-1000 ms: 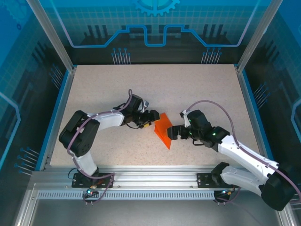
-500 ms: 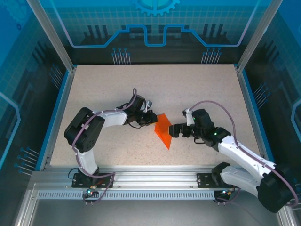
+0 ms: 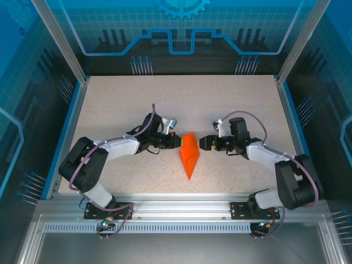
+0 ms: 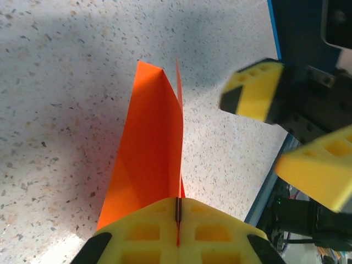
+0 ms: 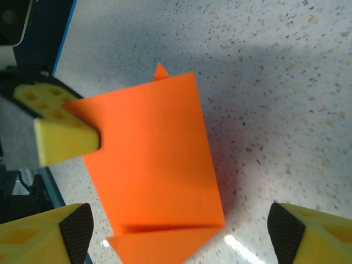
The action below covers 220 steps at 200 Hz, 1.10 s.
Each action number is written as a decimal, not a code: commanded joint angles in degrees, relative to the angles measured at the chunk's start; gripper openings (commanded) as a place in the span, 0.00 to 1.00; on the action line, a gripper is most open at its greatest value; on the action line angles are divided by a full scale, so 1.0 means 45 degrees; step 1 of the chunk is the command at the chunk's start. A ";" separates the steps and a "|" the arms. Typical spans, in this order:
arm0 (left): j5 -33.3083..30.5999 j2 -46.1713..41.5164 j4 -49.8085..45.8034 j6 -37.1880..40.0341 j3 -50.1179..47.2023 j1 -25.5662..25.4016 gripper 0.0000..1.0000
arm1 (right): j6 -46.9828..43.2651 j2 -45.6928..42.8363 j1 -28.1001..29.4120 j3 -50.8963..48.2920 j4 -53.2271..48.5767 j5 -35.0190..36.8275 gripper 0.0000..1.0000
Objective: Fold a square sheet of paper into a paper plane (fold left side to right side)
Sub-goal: Fold the wing for the fifth time at the center of the table.
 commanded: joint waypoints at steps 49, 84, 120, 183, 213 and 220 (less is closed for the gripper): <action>0.0836 -0.0373 0.0794 0.0905 -0.0351 -0.0057 0.01 | -0.0797 0.3314 -0.0197 0.0866 0.3295 -0.2992 0.75; 0.0823 -0.0221 0.0756 0.0909 -0.0298 -0.0054 0.00 | -0.0893 0.3785 -0.0051 0.1135 0.3202 -0.3687 0.67; 0.0725 -0.0031 0.0624 0.0972 -0.0211 -0.0039 0.00 | -0.1194 0.3267 -0.0068 0.1081 0.2612 -0.3776 0.53; 0.0668 0.0406 0.0560 0.0988 -0.0027 -0.0055 0.00 | -0.1984 0.2441 -0.0209 0.1208 0.0706 -0.3242 0.30; 0.0667 0.0488 0.0469 0.1033 -0.0002 -0.0045 0.00 | -0.2169 0.2442 -0.0209 0.1264 0.0238 -0.2970 0.28; 0.0646 0.0488 0.0445 0.1067 -0.0004 -0.0044 0.00 | -0.2221 0.2425 -0.0205 0.1293 0.0135 -0.2974 0.31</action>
